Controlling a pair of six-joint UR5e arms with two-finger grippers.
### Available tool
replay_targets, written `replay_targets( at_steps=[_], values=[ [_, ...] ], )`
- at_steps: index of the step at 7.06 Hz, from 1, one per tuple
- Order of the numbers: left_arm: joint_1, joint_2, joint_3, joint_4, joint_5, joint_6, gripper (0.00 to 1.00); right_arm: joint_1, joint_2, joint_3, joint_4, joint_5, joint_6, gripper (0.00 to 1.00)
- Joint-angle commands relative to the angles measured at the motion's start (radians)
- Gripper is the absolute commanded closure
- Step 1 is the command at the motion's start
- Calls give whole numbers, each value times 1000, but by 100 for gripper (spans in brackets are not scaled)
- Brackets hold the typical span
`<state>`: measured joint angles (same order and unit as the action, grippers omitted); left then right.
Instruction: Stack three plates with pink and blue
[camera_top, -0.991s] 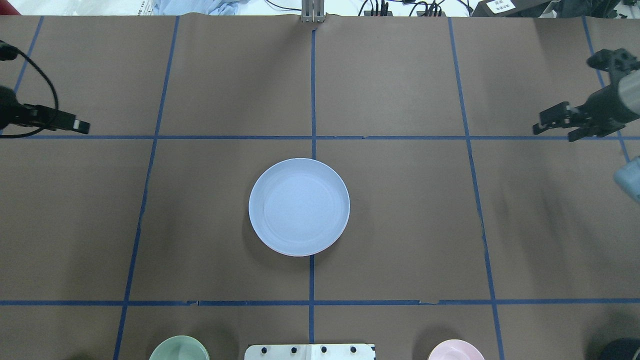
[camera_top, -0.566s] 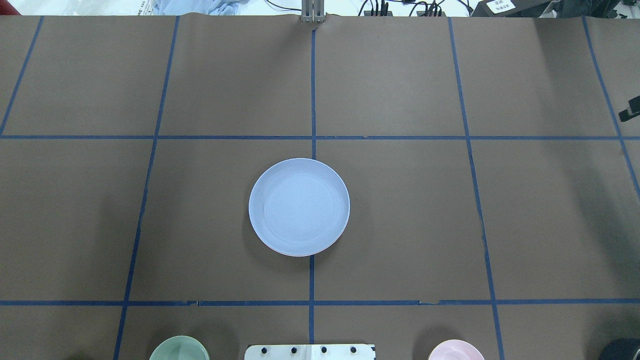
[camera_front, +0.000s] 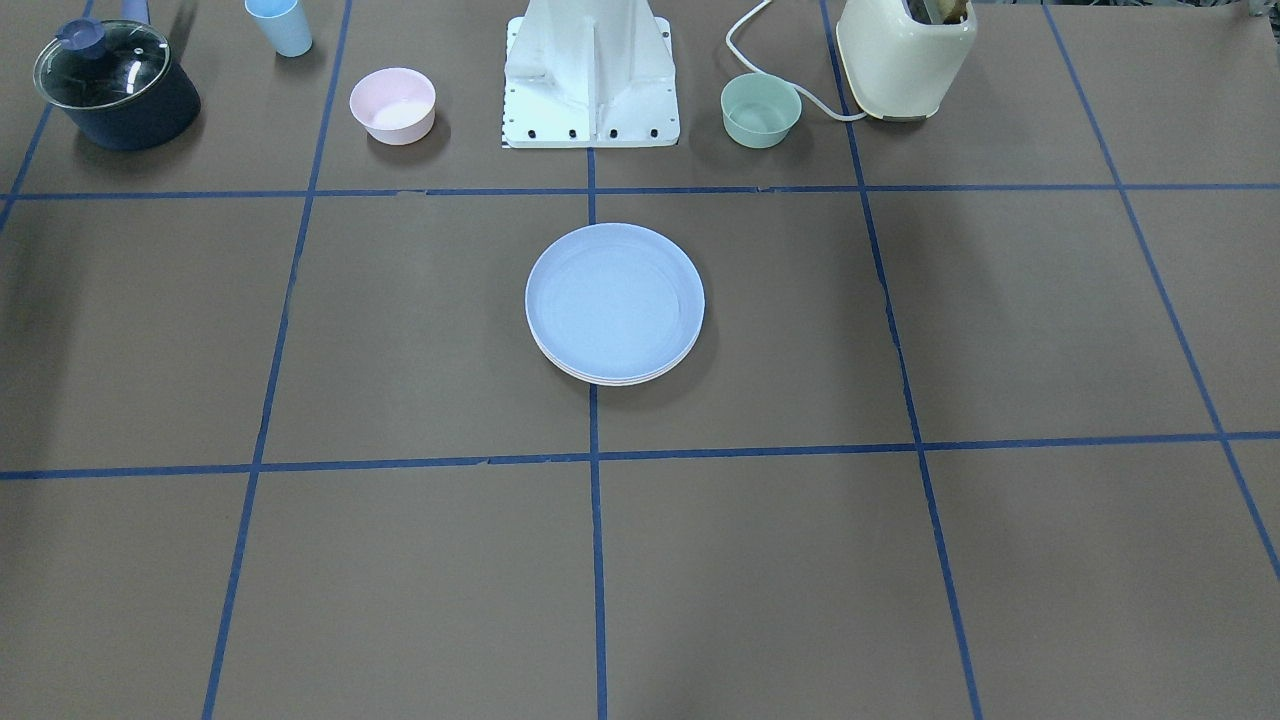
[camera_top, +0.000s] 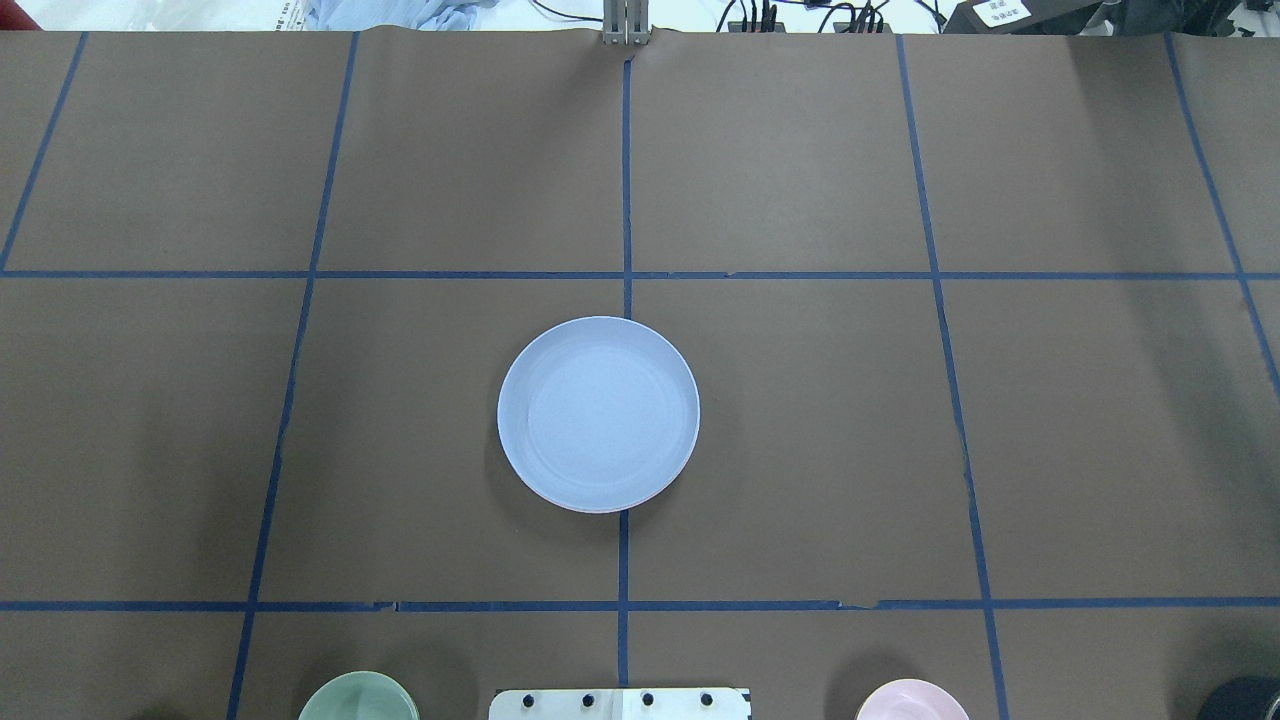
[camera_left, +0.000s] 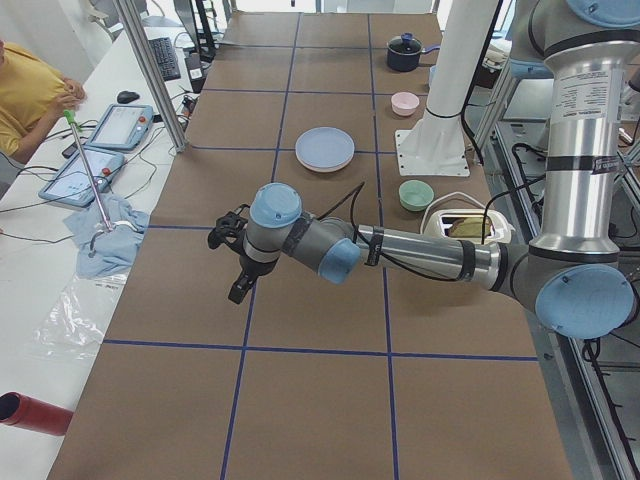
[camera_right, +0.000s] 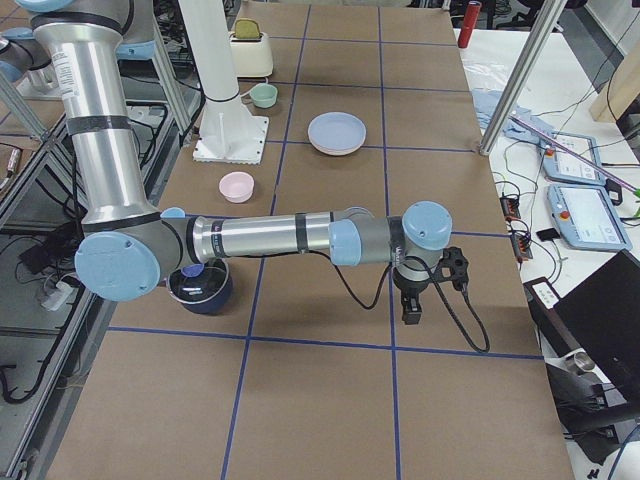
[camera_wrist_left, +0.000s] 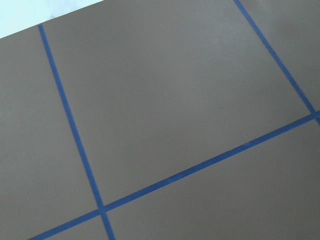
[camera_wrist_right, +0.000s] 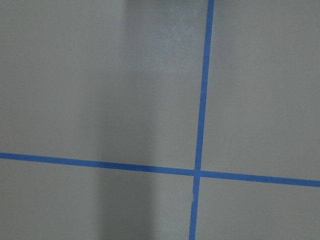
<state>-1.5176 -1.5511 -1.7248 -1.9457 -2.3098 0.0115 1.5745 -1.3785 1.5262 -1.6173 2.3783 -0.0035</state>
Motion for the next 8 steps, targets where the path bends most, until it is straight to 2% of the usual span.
replay_targets(
  at_steps=[1, 3, 7, 8],
  values=[
    [-30, -17, -1, 83, -8, 60, 1, 33, 26, 49, -129, -1, -67, 0],
    [-33, -111, -6, 289, -10, 61, 1, 21, 16, 77, -142, -69, -67, 0],
    [-36, -113, -1, 338, -11, 47, 1, 10, 9, 81, -150, -59, -65, 0],
    [-35, -116, -2, 394, -10, 36, 1, 10, 7, 83, -148, -57, -65, 0]
  ],
)
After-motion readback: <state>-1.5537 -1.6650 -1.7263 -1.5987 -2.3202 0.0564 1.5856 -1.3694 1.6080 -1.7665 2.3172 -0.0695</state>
